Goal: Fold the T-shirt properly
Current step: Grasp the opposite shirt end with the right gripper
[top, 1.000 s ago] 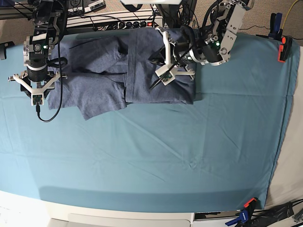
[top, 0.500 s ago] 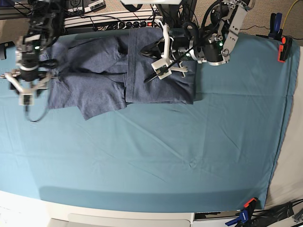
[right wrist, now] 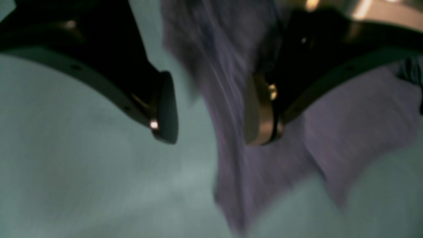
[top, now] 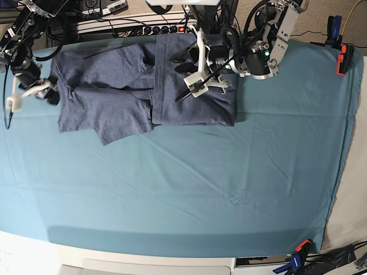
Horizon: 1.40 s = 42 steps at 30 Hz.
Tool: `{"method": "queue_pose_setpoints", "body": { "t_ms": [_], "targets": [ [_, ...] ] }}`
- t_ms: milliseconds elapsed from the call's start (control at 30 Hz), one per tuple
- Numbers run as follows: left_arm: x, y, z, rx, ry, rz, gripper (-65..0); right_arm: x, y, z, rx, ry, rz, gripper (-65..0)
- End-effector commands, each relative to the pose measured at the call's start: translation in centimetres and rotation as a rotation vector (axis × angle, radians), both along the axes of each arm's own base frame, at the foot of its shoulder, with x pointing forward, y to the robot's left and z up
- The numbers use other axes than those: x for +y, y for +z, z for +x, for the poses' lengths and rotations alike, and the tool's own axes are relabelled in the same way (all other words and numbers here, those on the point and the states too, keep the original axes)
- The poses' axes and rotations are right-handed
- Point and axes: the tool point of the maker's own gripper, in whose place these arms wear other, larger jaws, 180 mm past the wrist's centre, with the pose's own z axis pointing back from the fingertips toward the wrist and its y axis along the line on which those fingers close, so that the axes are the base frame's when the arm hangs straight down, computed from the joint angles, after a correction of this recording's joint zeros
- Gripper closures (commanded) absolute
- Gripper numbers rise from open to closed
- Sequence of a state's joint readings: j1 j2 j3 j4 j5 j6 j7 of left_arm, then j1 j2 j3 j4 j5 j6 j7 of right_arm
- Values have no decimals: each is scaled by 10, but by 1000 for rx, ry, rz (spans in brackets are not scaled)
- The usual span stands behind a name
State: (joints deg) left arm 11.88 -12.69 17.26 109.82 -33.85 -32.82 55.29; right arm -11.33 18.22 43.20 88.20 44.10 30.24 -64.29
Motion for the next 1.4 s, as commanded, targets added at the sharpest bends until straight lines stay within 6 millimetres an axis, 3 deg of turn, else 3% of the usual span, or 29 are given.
{"method": "queue_pose_setpoints", "body": {
  "t_ms": [0, 133, 433, 833, 1133, 1200, 1367],
  "targets": [
    [-4, 11, 5, -29, 7, -35, -179, -3, 13, 7, -44, 28, -1, -331],
    [-4, 11, 5, -32, 8, -37, -179, 1, 2, 1, -16, 46, 39, -331],
    [-5, 14, 7, -39, 13, -49, -179, 4, 2, 1, -17, 65, 40, -331],
    [-5, 15, 9, -44, 14, -52, -179, 40, -14, 9, 29, 181, 68, -331],
    [-5, 15, 8, -44, 14, -51, -179, 42, -14, 10, 29, 186, 69, -330],
    [-5, 15, 8, -44, 14, -51, -179, 42, -14, 10, 29, 186, 68, -293],
    [-5, 15, 8, -44, 14, -52, -179, 42, -14, 10, 28, 186, 68, -84]
  ]
}}
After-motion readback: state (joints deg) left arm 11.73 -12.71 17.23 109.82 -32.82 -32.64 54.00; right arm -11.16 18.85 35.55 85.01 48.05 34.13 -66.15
